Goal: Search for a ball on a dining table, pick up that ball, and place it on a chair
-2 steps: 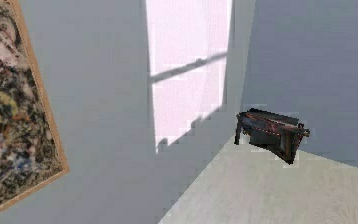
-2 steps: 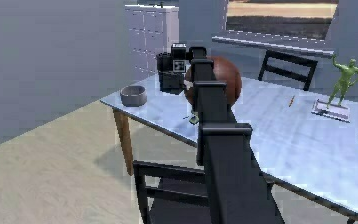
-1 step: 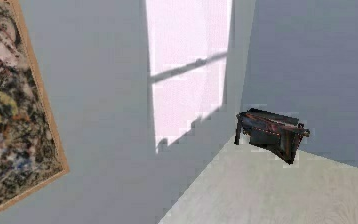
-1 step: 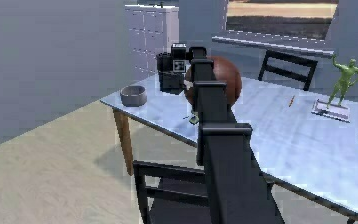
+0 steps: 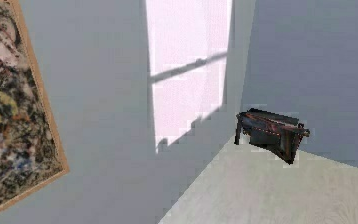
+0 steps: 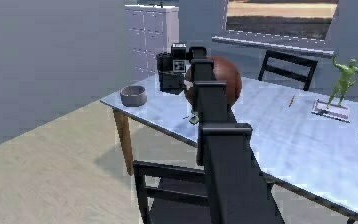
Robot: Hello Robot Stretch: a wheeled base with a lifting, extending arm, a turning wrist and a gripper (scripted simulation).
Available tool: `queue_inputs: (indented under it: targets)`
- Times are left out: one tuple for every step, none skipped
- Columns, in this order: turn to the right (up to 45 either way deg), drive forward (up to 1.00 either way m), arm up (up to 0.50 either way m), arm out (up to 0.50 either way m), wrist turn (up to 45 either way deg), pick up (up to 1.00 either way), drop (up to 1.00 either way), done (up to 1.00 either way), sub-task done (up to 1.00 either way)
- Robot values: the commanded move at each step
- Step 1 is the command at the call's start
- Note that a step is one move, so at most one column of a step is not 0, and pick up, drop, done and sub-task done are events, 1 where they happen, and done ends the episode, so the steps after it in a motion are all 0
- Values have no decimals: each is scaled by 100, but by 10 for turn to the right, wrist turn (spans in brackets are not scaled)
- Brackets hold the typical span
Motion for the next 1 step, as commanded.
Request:
queue_inputs:
  targets:
    - [0, 0, 0, 0, 0, 0, 100, 0, 0]
